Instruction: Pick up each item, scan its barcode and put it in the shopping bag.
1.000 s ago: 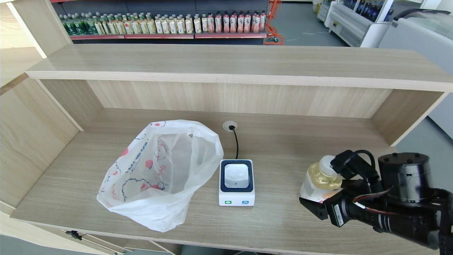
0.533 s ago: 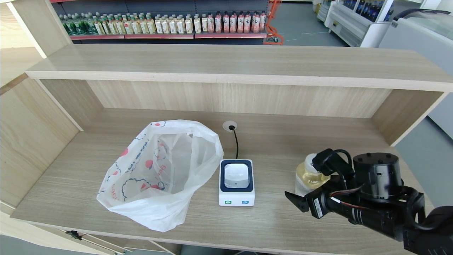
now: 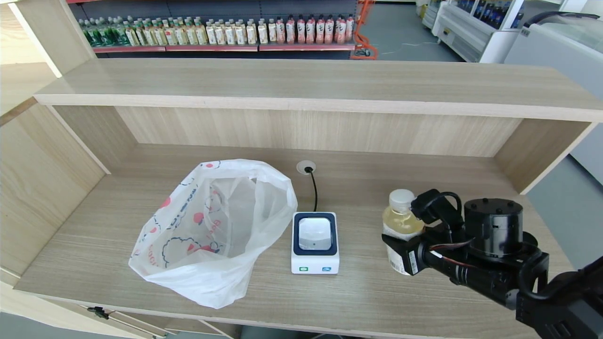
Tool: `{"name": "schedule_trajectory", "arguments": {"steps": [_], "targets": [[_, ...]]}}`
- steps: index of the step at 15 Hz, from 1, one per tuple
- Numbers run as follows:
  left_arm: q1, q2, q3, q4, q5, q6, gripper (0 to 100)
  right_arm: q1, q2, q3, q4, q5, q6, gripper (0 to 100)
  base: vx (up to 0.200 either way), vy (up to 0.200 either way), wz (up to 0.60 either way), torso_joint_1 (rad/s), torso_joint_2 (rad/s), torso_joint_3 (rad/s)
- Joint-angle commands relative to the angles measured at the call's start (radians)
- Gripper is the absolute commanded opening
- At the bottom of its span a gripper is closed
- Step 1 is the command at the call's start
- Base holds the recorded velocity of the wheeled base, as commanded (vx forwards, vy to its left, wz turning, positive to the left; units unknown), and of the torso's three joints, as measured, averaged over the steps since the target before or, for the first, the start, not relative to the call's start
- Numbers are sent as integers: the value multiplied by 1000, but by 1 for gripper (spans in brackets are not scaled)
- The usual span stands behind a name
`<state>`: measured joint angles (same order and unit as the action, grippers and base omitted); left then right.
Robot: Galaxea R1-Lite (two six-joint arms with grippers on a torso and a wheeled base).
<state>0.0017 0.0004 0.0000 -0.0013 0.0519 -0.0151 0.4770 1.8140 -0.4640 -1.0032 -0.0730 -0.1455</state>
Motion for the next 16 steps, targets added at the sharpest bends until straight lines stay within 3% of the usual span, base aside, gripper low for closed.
{"name": "schedule_trajectory", "arguments": {"steps": [1, 10, 14, 16], "targets": [[0, 0, 0, 0, 0, 0, 100, -11, 25, 1, 2, -1, -6, 0, 0, 0, 0, 0, 0, 0], [0, 0, 0, 0, 0, 0, 100, -12, -45, -7, -40, 70, 7, 0, 0, 0, 0, 0, 0, 0], [0, 0, 0, 0, 0, 0, 100, -44, -245, -41, -23, 193, 129, 0, 0, 0, 0, 0, 0, 0], [0, 0, 0, 0, 0, 0, 100, -49, -415, -41, 3, 378, 241, 0, 0, 0, 0, 0, 0, 0]]}}
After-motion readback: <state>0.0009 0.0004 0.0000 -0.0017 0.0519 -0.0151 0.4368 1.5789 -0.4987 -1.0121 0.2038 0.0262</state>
